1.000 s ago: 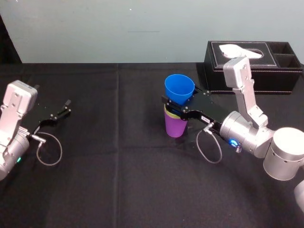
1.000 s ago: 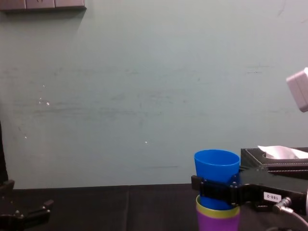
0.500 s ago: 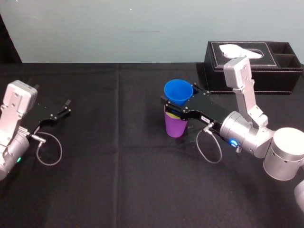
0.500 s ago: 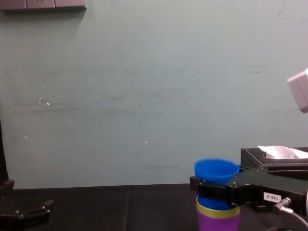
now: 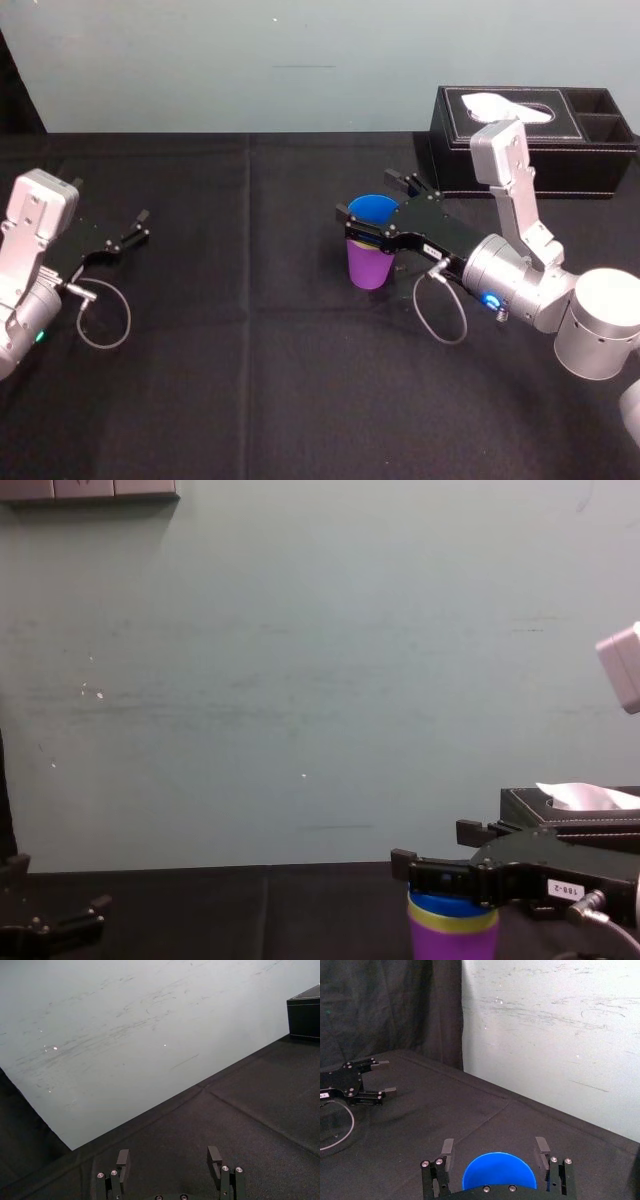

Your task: Stack the three plastic cups sequentially using one hand.

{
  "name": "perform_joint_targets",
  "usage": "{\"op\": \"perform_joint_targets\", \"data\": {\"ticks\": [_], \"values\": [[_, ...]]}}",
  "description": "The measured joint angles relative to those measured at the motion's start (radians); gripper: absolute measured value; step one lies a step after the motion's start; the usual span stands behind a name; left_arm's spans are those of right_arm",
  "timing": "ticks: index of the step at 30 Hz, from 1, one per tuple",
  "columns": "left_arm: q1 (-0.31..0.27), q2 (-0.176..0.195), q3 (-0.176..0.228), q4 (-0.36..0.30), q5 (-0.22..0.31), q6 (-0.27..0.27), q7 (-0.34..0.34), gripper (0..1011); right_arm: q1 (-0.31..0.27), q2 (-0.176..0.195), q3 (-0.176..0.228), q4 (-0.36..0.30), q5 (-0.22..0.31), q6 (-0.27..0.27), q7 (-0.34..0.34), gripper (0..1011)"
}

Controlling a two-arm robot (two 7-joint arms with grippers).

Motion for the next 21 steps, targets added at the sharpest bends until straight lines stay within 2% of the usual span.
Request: {"op": "perform_joint_targets", "data": {"ticks": [4,10,21], "values": [[0.000,0.000,0.000,0.000,0.000,0.000,0.000,1011,-0.008,0.000,0.005,-0.011,-0.001,-0.009,-0.007,1003],[0.000,0.000,0.000,0.000,0.000,0.000,0.000,1011,-0.052,-0.001,0.037,-0.064,-0.001,-0.026,-0.050,1003],[0.000,0.000,0.000,0.000,0.000,0.000,0.000,1011,-0.153,-0.024,0.146,-0.133,-0.015,-0.029,-0.191,1003]]}}
